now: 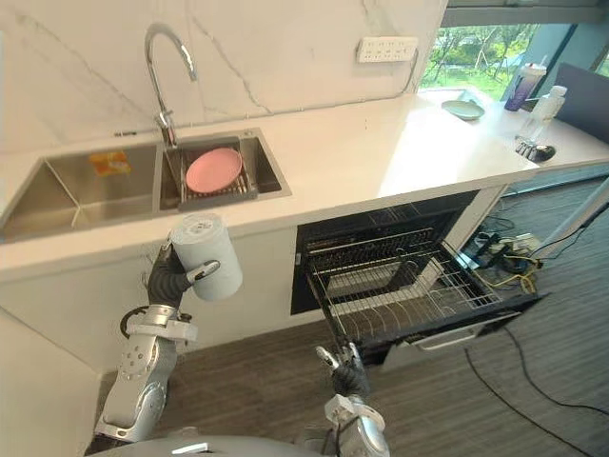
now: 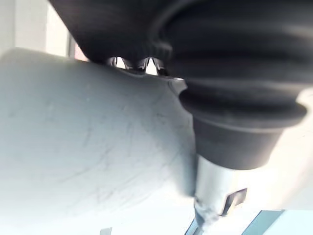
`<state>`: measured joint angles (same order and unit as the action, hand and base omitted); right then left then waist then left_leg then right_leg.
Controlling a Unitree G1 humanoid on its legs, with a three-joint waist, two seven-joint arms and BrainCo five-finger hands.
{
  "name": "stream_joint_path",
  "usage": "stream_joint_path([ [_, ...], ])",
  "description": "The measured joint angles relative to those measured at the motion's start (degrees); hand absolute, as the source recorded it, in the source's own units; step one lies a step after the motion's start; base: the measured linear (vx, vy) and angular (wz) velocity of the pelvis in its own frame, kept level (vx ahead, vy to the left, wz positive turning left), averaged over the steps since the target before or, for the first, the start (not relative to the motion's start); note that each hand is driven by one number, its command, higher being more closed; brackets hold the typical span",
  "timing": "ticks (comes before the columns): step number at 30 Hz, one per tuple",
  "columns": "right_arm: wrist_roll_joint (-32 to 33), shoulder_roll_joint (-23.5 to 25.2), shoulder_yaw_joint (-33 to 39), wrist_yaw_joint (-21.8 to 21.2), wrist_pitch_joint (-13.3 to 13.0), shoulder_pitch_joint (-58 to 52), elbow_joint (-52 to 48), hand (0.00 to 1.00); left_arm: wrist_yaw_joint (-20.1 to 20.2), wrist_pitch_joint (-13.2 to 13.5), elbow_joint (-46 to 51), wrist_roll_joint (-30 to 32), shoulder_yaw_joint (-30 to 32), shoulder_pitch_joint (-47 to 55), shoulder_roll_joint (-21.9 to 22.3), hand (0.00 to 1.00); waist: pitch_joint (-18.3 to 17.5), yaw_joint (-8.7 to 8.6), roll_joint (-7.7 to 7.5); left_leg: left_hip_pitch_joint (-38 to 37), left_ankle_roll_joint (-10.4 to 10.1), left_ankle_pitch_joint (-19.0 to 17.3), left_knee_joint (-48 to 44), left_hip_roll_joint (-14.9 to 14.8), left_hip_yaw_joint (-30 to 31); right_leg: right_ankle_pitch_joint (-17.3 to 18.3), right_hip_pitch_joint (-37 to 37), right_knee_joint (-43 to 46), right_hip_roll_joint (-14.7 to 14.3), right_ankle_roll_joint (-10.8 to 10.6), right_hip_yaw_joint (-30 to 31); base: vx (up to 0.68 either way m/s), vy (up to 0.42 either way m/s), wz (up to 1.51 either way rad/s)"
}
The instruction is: Walk over to the sink, pick up the cup, carry it to the dishwasher, place the cup inside the dishwasher, then close the dishwasher door
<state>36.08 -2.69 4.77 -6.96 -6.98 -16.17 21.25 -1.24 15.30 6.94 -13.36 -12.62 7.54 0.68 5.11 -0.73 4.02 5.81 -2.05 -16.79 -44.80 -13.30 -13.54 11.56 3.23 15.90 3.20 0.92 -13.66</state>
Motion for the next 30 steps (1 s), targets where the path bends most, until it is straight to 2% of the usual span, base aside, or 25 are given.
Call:
stream_joint_path([
  [1, -0.55, -0.43, 0.51, 0.04, -0.56, 1.58, -0.04, 0.0, 0.2, 0.64, -0.66, 0.01, -0.47, -0.02, -0.04, 1.0, -0.17, 0.05, -1.11, -0.25, 0.26, 0.1, 13.56, 2.68, 1.55, 0.07, 1.09, -0.63, 1.87, -1.55, 3.04, 0.34, 0.148, -0.79],
  [3, -0.71, -0.42, 0.52, 0.14, -0.7, 2.54, 0.01, 0.0, 0.09, 0.59, -1.36, 0.02, -1.23, 0.05, -0.37, 1.0, -0.06, 0.06, -2.56, -0.48, -0.07, 2.3, 22.02, 5.17, 4.32, -0.21, 1.81, -1.41, 3.8, -3.08, 5.19, 0.27, 0.164, -0.7],
  [4, -1.97, -0.45, 0.37, 0.44, -1.06, 3.34, 0.14, 0.0, 0.1, 0.41, -1.92, 0.03, -1.68, 0.31, -0.52, 1.0, 0.02, 0.1, -3.47, -0.72, -0.59, 6.04, 29.6, 6.93, 7.88, -0.44, 2.88, -3.14, 5.37, -4.65, 7.11, 0.37, 0.302, -0.7],
  [5, -2.84, -0.72, 0.27, 1.06, -1.6, 3.83, 0.2, 0.0, 0.0, 0.24, -2.07, 0.02, -1.7, 0.49, -0.5, 1.0, 0.0, 0.12, -3.27, -0.79, -1.53, 9.07, 34.15, 7.1, 9.95, -0.53, 3.49, -4.27, 5.78, -6.09, 8.38, 0.44, 0.403, -0.9],
  [6, -3.32, -1.57, 0.1, 1.3, -2.28, 4.18, 0.94, 0.0, -0.03, 0.25, -2.63, 0.0, -1.55, 0.64, -0.58, 1.0, -0.46, 0.28, -2.36, -1.22, -4.74, 16.24, 36.04, 6.57, 10.8, -0.39, 3.93, -5.33, 5.74, -8.0, 10.16, 0.39, 0.397, -0.93],
  [7, -4.35, -1.28, 0.01, 1.52, -3.17, 4.73, 2.96, 0.0, 0.05, 0.2, -3.57, -0.04, -1.15, 0.64, -1.58, 1.0, -1.01, 0.13, -3.57, -2.74, -3.12, 17.55, 35.69, 8.2, 8.75, -0.97, 5.08, -6.7, 7.74, -8.79, 11.74, 0.33, 0.325, -0.85],
  [8, -5.2, -0.51, -0.22, 1.42, -3.69, 4.51, 2.68, 0.0, 0.07, 0.24, -3.56, -0.07, -0.81, 0.6, -2.91, 1.0, -1.25, -0.15, -5.09, -3.18, -2.18, 16.6, 35.7, 9.44, 7.34, -2.17, 5.52, -7.73, 9.3, -9.32, 11.59, 0.25, 0.236, -0.59],
  [9, -5.55, 0.01, -0.1, 1.46, -4.26, 4.61, 2.49, 0.0, 0.14, 0.3, -3.51, -0.1, -0.54, 0.36, -3.57, 1.0, -1.45, -0.17, -5.9, -3.02, -1.61, 16.21, 35.01, 10.05, 6.6, -3.06, 5.45, -8.39, 10.15, -9.52, 11.6, 0.19, 0.224, -0.37],
  [11, -7.3, 0.02, 1.02, 1.57, -6.09, 5.61, 0.57, 0.0, 0.19, 0.3, -3.4, -0.09, -0.52, -0.87, -4.38, 1.0, -1.23, -1.1, -6.76, -2.81, 0.43, 13.66, 33.48, 10.96, 4.11, -7.3, 4.61, -8.78, 11.53, -9.39, 11.32, 0.21, 0.321, -0.39],
  [13, -7.38, 0.2, 3.01, 2.48, -7.13, 5.57, -2.96, 0.0, 0.53, 0.3, -2.94, -0.09, -0.54, -1.83, -4.4, 1.0, -1.25, -1.6, -6.75, -3.19, 1.57, 12.58, 33.4, 11.7, 3.43, -9.35, 3.99, -8.01, 12.38, -9.28, 10.53, 0.14, 0.283, -0.26],
  [15, -7.49, 0.15, 6.44, 4.03, -8.37, 6.82, -7.78, 0.0, 0.57, 0.27, -1.74, -0.04, 0.1, -3.19, -4.58, 1.0, -1.21, -2.1, -6.67, -4.58, 2.99, 11.32, 33.71, 12.1, 0.26, -11.4, 1.54, -5.48, 13.63, -8.34, 7.56, 0.09, 0.237, -0.52],
  [18, -7.48, 0.13, 10.36, 4.69, -9.17, 8.77, -13.49, 0.0, -0.26, 0.27, 1.83, -0.08, 2.88, -4.21, -5.35, 1.0, -1.19, -2.33, -6.47, -5.39, 3.9, 10.35, 33.74, 11.66, -4.77, -15.02, -0.74, -6.39, 14.22, -7.7, 2.52, 0.04, 0.182, -0.87],
  [20, -7.48, 0.01, 12.94, 4.57, -9.27, 9.87, -16.52, 0.0, -1.49, 0.26, 3.26, -0.08, 4.39, -5.2, -5.39, 1.0, -1.15, -2.65, -6.45, -5.3, 4.03, 9.96, 33.6, 11.57, -7.1, -17.12, -1.42, -9.01, 14.12, -7.84, 1.88, 0.0, 0.137, -0.83],
  [22, -7.41, -0.17, 14.84, 4.53, -9.31, 10.38, -18.63, 0.0, -2.57, 0.27, 3.65, -0.07, 5.58, -6.26, -5.37, 1.0, -1.0, -2.8, -6.2, -5.29, 3.8, 9.07, 33.11, 11.19, -7.76, -19.33, -1.39, -12.16, 13.43, -8.16, 1.87, -0.03, 0.073, -0.82],
  [24, -7.42, -0.1, 14.91, 4.55, -8.92, 10.85, -20.12, 0.0, -4.53, 0.31, 3.65, -0.08, 6.26, -6.64, -5.35, 1.0, -0.48, -2.81, -5.69, -4.95, 3.32, 7.78, 31.79, 9.14, -10.18, -23.09, -2.55, -14.89, 11.79, -9.26, 2.22, -0.09, 0.017, -0.87],
  [26, -7.45, -0.07, 14.38, 4.54, -8.53, 10.69, -23.55, 0.0, -5.65, 0.43, 3.64, -0.04, 6.2, -6.6, -5.2, 1.0, 0.75, -2.65, -4.42, -5.09, 2.94, 6.21, 30.76, 7.13, -11.78, -24.61, -4.35, -12.89, 10.4, -9.51, 1.82, -0.14, -0.003, -0.77],
  [30, -7.21, 0.1, 13.42, 3.65, -7.39, 8.72, -29.53, 0.0, -6.4, 1.06, 3.85, 0.07, 5.7, -6.55, -3.28, 1.0, 1.39, -2.65, -3.71, -6.56, 2.68, 6.19, 31.88, 5.18, -12.37, -25.88, -5.03, -10.75, 8.8, -8.32, -2.96, -0.1, -0.022, -0.29],
])
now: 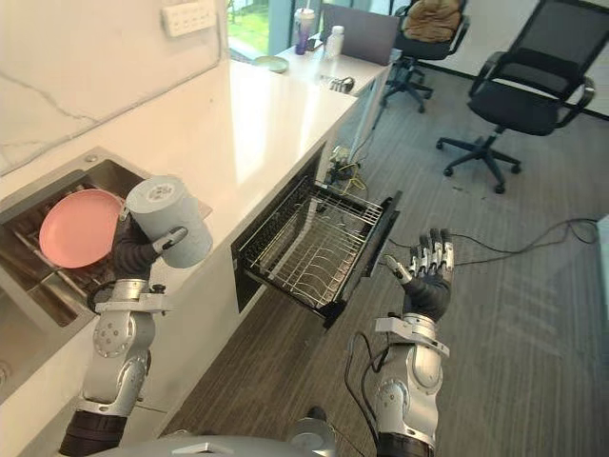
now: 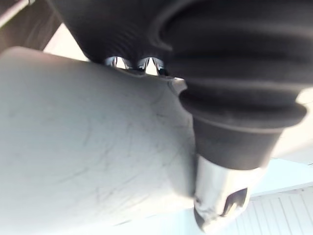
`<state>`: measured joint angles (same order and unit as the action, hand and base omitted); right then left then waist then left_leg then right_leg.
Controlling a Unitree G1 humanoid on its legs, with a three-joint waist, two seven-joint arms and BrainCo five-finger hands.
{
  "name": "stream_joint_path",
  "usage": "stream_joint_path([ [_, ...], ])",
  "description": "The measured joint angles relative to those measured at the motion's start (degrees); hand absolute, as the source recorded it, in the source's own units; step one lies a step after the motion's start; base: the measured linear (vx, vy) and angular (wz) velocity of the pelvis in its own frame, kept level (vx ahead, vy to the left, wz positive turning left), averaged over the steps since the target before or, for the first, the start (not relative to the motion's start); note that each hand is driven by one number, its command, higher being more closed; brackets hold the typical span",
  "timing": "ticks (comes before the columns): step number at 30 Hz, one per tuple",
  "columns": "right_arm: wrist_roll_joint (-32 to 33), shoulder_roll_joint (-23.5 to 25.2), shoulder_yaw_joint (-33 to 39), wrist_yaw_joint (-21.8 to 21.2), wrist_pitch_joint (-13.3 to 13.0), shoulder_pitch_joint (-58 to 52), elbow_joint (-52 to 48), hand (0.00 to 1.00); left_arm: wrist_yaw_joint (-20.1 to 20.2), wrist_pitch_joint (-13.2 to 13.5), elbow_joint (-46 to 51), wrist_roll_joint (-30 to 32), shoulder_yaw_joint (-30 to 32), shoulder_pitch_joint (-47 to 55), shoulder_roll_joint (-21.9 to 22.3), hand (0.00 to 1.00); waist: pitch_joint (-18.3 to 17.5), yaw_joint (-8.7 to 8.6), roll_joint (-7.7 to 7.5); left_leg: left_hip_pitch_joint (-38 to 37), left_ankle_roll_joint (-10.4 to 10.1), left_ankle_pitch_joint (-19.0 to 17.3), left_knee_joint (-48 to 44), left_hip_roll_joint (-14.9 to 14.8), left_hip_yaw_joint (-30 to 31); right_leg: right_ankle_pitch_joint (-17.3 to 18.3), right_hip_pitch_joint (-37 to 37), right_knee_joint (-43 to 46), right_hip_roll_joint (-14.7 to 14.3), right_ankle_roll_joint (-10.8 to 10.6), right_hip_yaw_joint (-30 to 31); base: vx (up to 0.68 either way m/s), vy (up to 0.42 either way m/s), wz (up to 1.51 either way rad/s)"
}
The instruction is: Walk over to the sink, pick up the cup, carry it to the dishwasher, place the cup inside the dishwasher, then close the dishwasher door
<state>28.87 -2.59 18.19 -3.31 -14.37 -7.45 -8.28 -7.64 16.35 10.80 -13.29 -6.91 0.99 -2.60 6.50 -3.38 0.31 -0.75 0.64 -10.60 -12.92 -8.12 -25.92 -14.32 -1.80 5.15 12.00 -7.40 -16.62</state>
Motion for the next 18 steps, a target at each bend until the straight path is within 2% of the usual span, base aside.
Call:
stream_joint_path([
  [1, 0.09, 0.06, -0.07, -0.71, 0.64, -0.81, -0.26, 0.0, -0.27, 0.0, 0.36, 0.01, -0.16, 0.0, 0.65, 1.0, 0.24, -0.03, 0.02, -0.07, -0.56, 0.33, -0.09, -0.99, 1.26, 1.36, 0.3, 1.68, -0.65, 1.49, -0.12, -0.01, -0.056, 0.31],
  [3, 0.11, 0.1, -0.11, -1.58, 1.17, -1.39, -0.2, 0.0, -0.34, -0.01, 0.43, 0.04, -0.47, 0.05, 0.82, 1.0, 0.38, 0.13, -0.06, -0.05, -1.25, 0.74, -0.07, -1.53, 2.67, 2.12, 1.38, 1.62, -1.23, 1.23, -1.06, 0.03, -0.101, 0.43],
  [4, 0.16, 0.32, -0.99, -2.98, 1.42, -1.54, 0.19, 0.0, -0.96, -0.01, 0.48, 0.12, -0.4, 0.34, 0.82, 1.0, 0.29, 0.57, -0.57, 0.05, -2.1, 1.29, 0.2, -1.62, 4.03, 4.15, 2.33, 1.47, -1.48, 1.38, -1.82, 0.06, -0.17, 0.41],
  [7, 1.27, 0.42, -3.71, -6.49, 3.02, -1.47, 0.23, 0.0, -3.02, -0.02, 0.42, 0.86, -0.31, 1.12, 0.82, 1.0, 0.36, 1.93, -0.86, 0.3, -3.91, 3.27, 1.72, -1.05, 5.53, 8.33, 4.27, -1.32, -1.84, 1.42, -3.04, 0.04, -0.171, 0.29],
  [9, 2.03, 0.42, -4.9, -7.98, 3.99, -1.07, 0.21, 0.0, -3.39, 0.01, 0.3, 1.87, -0.03, 1.3, 0.87, 1.0, 0.34, 2.37, -1.03, -0.18, -4.59, 5.35, 4.75, -0.44, 6.12, 9.9, 4.78, -2.83, -2.17, 1.26, -3.11, 0.04, -0.162, 0.24],
  [11, 3.0, -0.02, -5.01, -9.05, 5.61, -0.02, 0.2, 0.0, -3.55, 0.21, -0.9, 4.75, -0.15, 1.29, 0.93, 1.0, 0.34, 1.7, -0.9, -1.21, -6.02, 9.19, 9.72, -0.02, 8.05, 11.39, 5.79, -4.93, -2.94, 1.22, -4.26, 0.08, -0.135, 0.42],
  [14, 4.81, -1.3, -4.46, -9.81, 6.8, 1.38, 0.13, 0.0, -5.35, 1.37, -3.05, 9.2, -1.62, 0.55, 1.3, 1.0, 0.16, 0.63, -0.43, -2.29, -7.09, 12.7, 14.54, -1.18, 9.49, 11.43, 5.99, -5.19, -5.02, 1.3, -4.63, 0.03, -0.095, 0.26],
  [18, 5.97, -3.08, -4.46, -10.52, 7.37, 1.71, -0.23, 0.0, -8.48, 1.8, -5.5, 12.51, -2.34, -1.86, 0.84, 1.0, 0.12, -0.72, -0.45, -2.31, -6.84, 13.76, 16.02, -1.39, 10.3, 11.98, 6.1, -5.2, -5.76, 1.56, -4.28, -0.02, -0.021, 0.13],
])
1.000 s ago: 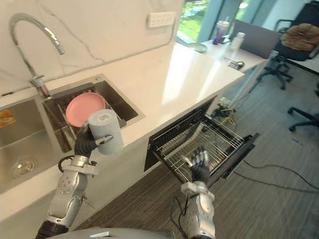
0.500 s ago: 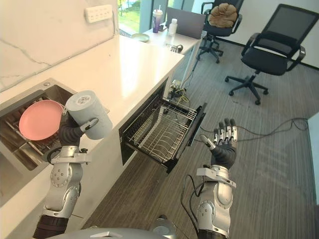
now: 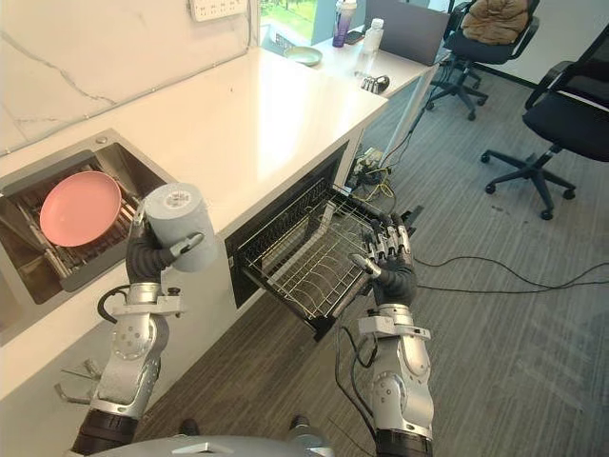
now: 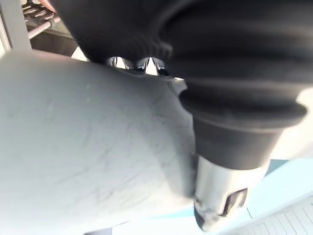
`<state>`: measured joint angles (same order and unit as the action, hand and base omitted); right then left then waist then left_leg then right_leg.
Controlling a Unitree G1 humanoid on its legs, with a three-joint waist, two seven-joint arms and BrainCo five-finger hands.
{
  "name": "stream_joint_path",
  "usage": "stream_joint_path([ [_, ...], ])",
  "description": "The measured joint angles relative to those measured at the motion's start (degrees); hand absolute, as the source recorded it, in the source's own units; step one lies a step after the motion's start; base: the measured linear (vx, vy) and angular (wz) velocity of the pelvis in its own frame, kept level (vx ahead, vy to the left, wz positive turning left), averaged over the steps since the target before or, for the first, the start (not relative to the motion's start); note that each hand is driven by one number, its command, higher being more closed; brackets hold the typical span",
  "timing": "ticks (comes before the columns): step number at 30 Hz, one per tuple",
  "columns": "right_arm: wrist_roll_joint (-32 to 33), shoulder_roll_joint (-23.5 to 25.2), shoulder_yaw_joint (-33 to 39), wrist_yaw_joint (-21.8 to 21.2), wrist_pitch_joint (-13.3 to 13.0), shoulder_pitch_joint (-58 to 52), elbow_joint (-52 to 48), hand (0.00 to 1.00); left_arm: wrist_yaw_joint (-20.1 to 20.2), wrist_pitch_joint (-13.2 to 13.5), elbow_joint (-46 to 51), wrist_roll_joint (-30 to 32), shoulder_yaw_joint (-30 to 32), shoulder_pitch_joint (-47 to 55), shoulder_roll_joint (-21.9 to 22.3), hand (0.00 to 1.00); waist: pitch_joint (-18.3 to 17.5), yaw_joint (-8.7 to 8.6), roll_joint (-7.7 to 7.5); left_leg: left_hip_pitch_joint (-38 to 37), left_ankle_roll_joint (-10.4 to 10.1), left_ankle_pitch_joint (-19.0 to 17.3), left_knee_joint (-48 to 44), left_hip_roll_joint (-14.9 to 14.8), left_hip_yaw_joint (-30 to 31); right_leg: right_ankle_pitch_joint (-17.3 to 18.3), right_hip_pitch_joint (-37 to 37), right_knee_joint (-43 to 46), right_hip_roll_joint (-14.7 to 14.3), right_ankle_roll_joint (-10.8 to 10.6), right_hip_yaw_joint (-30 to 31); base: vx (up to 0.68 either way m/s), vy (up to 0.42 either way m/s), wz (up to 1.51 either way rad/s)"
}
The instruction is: Walk over to the sink, pick up the cup, carry it to the dishwasher, place the cup inside the dishwasher, then close the dishwasher door
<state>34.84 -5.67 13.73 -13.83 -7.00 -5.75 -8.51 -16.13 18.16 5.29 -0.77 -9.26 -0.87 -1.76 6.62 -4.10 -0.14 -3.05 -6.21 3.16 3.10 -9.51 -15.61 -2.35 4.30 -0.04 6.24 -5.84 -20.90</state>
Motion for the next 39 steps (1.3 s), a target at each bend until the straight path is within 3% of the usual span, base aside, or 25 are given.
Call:
stream_joint_path([
  [4, 1.46, -0.18, 0.02, 0.03, 1.61, -0.04, 0.02, 0.0, -2.7, 0.22, -1.19, 2.28, -0.04, -0.69, -0.59, 1.0, 0.12, -0.96, 0.49, 4.29, 1.04, -3.2, -7.82, -0.4, 0.25, 2.21, 0.08, 0.93, 0.7, 0.68, -0.5, -0.03, 0.003, 0.17],
  [5, 1.46, -0.89, 0.04, 0.02, 2.16, -0.06, 0.11, 0.0, -3.1, 0.35, -2.45, 2.28, -0.15, -0.79, -0.44, 1.0, 0.11, -1.07, 1.45, 5.88, 1.15, -4.36, -11.4, -1.01, 0.04, 2.4, 0.32, 1.35, 0.97, 0.72, -1.17, -0.02, 0.047, 0.29],
  [9, 1.42, -1.51, -0.12, -0.03, 2.26, -0.72, 0.66, 0.0, -3.04, 0.46, -3.75, 3.2, -2.09, -0.51, -0.01, 1.0, 0.07, -1.06, 2.84, 3.87, 1.22, -2.39, -8.51, 1.35, 2.38, 2.54, 1.82, 1.6, 1.86, 0.58, -1.05, -0.01, 0.047, 0.29],
  [11, 1.28, -1.37, -2.2, 0.04, 2.58, -0.54, 1.36, 0.0, -2.95, 0.47, -2.64, 3.71, -1.49, 0.34, -0.05, 1.0, 0.82, -0.41, 2.76, 3.22, 1.46, -1.22, -8.09, 2.49, 3.55, 2.21, 1.75, 0.97, 2.29, 0.04, 1.98, -0.05, 0.073, 0.12],
  [12, 1.25, -1.37, -3.07, 0.1, 2.74, -0.42, 1.95, 0.0, -2.78, 0.46, -1.94, 3.69, -1.07, 1.19, -0.08, 1.0, 0.92, 0.06, 2.66, 3.32, 1.16, -1.66, -8.83, 2.61, 4.81, 2.04, 1.77, 0.7, 2.29, -0.15, 2.63, -0.11, 0.049, -0.51],
  [13, 0.93, -1.1, -6.42, 0.2, 3.31, 0.34, 4.01, 0.0, -2.36, 0.46, -0.2, 3.63, -0.16, 3.41, -0.12, 1.0, 1.12, 1.93, 2.85, 3.24, 0.83, -3.96, -10.22, 2.66, 7.63, 1.48, 1.41, -0.68, 1.95, 0.24, 5.19, -0.1, 0.019, -0.63],
  [15, 0.76, -0.14, -8.16, 0.26, 3.35, 0.45, 4.43, 0.0, -2.15, 0.46, 0.85, 3.64, -0.13, 4.13, -0.44, 1.0, 1.09, 2.47, 2.94, 3.04, 0.93, -4.65, -10.04, 2.93, 6.99, 1.09, 1.07, -1.8, 1.96, 0.03, 6.46, -0.09, 0.042, -0.58],
  [18, 0.72, 1.97, -11.26, 0.37, 3.29, 0.19, 4.02, 0.0, -1.81, 0.47, 2.65, 3.61, -0.17, 4.3, -0.52, 1.0, 1.16, 2.14, 2.65, 3.12, 1.26, -4.88, -8.94, 3.33, 5.39, 0.86, 0.38, -4.03, 2.3, 0.22, 7.71, -0.07, 0.046, -0.33],
  [27, 1.43, 2.73, -11.42, -1.65, 2.2, -0.62, 0.43, 0.0, -0.14, 0.5, 3.04, 2.64, -1.1, 4.38, 0.68, 1.0, 0.51, 1.48, 2.41, 3.14, 1.32, -4.12, -7.53, 3.87, 4.56, -2.64, -1.31, -4.58, 2.81, -1.05, 7.29, 0.06, 0.004, -0.12],
  [32, 7.85, 2.57, -12.14, -5.85, 2.46, 0.93, 0.43, 0.0, -7.08, -0.32, -0.03, 13.4, -1.95, 1.06, 0.59, 1.0, 0.32, 0.97, 2.29, 1.92, 1.39, -4.1, -5.81, 4.07, 4.39, -3.64, -0.91, -4.56, 2.75, -1.07, 5.65, 0.05, 0.005, -0.03],
  [36, 11.0, 2.34, -14.16, -10.03, 4.99, 2.51, 0.36, 0.0, -14.02, -2.61, -2.55, 23.19, -1.98, -0.77, -0.36, 1.0, -1.32, 0.88, 0.38, 1.96, 1.69, -4.27, -5.8, 4.46, 4.27, -3.83, -1.13, -4.58, 3.05, -1.02, 4.43, -0.04, 0.014, -0.03],
  [39, 12.83, 1.75, -15.52, -11.24, 6.41, 3.4, 0.29, 0.0, -18.14, -3.54, -3.44, 28.69, -1.81, -0.97, -0.72, 1.0, -1.68, 1.11, -0.2, 1.97, 2.0, -4.36, -5.87, 4.83, 4.13, -3.83, -1.28, -4.59, 3.4, -1.02, 4.41, -0.08, 0.012, -0.05],
])
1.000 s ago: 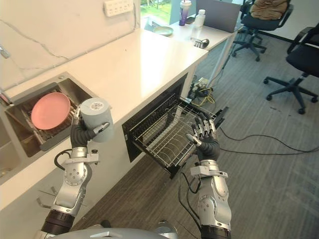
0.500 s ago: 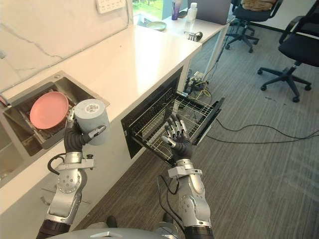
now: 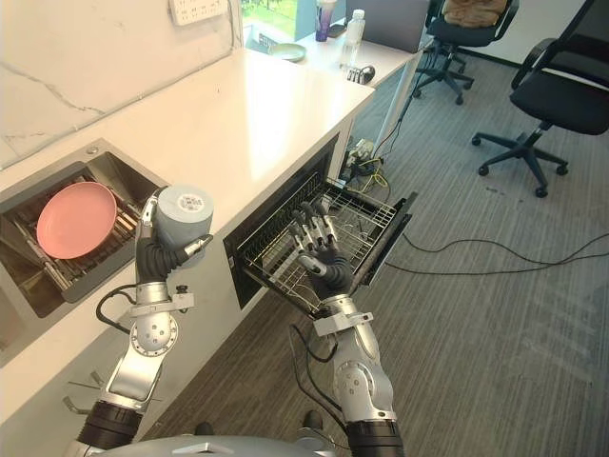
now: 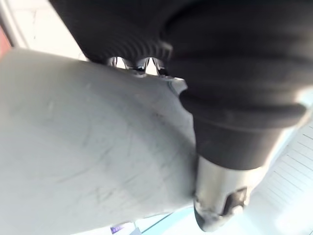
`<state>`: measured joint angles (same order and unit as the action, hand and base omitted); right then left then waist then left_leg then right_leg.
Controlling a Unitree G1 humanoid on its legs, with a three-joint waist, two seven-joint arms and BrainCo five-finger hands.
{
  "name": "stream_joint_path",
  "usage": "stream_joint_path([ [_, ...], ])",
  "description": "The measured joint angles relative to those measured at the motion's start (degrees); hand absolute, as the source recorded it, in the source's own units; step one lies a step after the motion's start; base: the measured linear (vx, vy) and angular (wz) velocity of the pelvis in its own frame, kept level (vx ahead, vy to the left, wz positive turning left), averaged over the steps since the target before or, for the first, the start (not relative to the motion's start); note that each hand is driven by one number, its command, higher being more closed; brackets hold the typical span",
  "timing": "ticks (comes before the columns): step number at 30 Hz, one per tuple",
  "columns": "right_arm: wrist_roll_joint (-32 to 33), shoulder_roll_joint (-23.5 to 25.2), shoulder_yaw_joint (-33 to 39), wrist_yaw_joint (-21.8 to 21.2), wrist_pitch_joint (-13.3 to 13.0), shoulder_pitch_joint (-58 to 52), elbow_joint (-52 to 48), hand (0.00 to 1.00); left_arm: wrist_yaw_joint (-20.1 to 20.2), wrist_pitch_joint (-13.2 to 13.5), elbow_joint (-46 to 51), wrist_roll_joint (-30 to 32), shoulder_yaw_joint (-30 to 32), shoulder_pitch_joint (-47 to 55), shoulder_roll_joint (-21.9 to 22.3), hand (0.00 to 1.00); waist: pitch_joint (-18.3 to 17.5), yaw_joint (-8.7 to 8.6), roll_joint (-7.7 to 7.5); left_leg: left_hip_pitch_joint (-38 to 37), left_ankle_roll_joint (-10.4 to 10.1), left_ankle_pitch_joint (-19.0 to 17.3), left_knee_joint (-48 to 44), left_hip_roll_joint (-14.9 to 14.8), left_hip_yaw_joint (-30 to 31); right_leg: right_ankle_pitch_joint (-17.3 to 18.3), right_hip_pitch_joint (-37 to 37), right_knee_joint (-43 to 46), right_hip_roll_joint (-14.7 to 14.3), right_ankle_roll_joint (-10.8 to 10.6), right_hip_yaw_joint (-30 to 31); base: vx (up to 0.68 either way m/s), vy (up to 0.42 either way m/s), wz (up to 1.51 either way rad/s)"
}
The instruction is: Walk over to the sink, pick up the cup, carry it to the dishwasher, place the cup inside the dishwasher, then close the dishwasher door
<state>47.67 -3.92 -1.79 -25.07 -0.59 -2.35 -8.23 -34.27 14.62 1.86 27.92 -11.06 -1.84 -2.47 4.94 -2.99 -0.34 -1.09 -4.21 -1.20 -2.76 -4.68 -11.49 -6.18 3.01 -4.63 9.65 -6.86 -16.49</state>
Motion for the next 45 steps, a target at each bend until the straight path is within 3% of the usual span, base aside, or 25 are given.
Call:
stream_joint_path([
  [6, 2.76, -2.06, -1.52, 0.41, 2.26, 3.92, -0.07, 0.0, -5.58, -1.15, -0.9, 7.1, -0.03, -1.92, -0.53, 1.0, -0.07, 0.5, 0.1, 0.12, -0.07, 1.18, 1.83, 0.27, -0.41, 0.15, -1.74, -0.02, 0.07, 0.48, 0.05, -0.08, -0.008, -0.07],
  [7, 4.38, -3.11, -2.61, 1.88, 3.43, 5.28, -0.07, 0.0, -7.11, -1.54, -0.9, 9.12, -0.35, -2.68, -0.4, 1.0, -0.15, 0.35, 0.21, 0.2, -0.03, 1.87, 2.08, 0.23, -0.23, 0.24, -2.05, -0.03, -0.04, 0.81, 0.07, -0.04, -0.028, -0.03],
  [12, 4.83, -3.48, -5.35, 5.93, 4.45, 7.13, -0.07, 0.0, -9.16, -3.53, -2.78, 11.73, -0.81, -5.41, -0.26, 1.0, -0.55, 0.41, 0.66, 0.3, -0.03, 2.0, 2.23, 0.24, -0.1, -0.35, -2.21, 0.0, -0.09, 0.41, -0.03, 0.0, 0.0, 0.0],
  [15, 4.65, -3.46, -7.78, 9.44, 4.61, 8.89, -0.07, 0.0, -9.34, -5.56, -3.21, 11.72, -2.43, -5.89, -0.29, 1.0, -1.09, 0.64, 0.44, 0.31, 0.01, 2.1, 2.64, 0.33, 0.15, -0.43, -2.18, 0.01, -0.08, 0.37, -0.44, 0.01, -0.002, 0.03],
  [30, 1.42, -3.49, -13.72, 18.29, 6.04, 16.79, 0.52, 0.0, -9.37, -7.5, -5.75, 11.67, -9.67, -8.42, -0.68, 1.0, -1.6, 1.27, -0.06, -0.18, 0.54, 4.69, 5.75, 1.24, 2.04, -0.66, -1.55, 0.02, 0.53, 0.3, -3.21, -0.03, 0.001, 0.07],
  [34, -1.2, -3.29, -13.85, 20.84, 6.4, 18.0, 2.89, 0.0, -9.37, -7.91, -7.36, 11.65, -11.44, -8.47, -1.0, 1.0, -2.24, 1.57, -0.86, -0.47, 0.49, 5.0, 6.11, 1.25, 2.06, -0.71, -1.67, 0.01, 0.52, 0.33, -3.28, -0.04, -0.005, 0.0],
  [45, -6.13, -3.53, -16.13, 22.73, 8.36, 21.1, 4.88, 0.0, -9.26, -8.71, -7.43, 11.11, -13.57, -10.89, -0.95, 1.0, -2.3, 1.56, -0.94, -0.96, 0.48, 5.86, 7.13, 1.32, 2.62, -0.67, -1.28, 0.01, 0.52, 0.38, -4.02, 0.0, 0.0, 0.02],
])
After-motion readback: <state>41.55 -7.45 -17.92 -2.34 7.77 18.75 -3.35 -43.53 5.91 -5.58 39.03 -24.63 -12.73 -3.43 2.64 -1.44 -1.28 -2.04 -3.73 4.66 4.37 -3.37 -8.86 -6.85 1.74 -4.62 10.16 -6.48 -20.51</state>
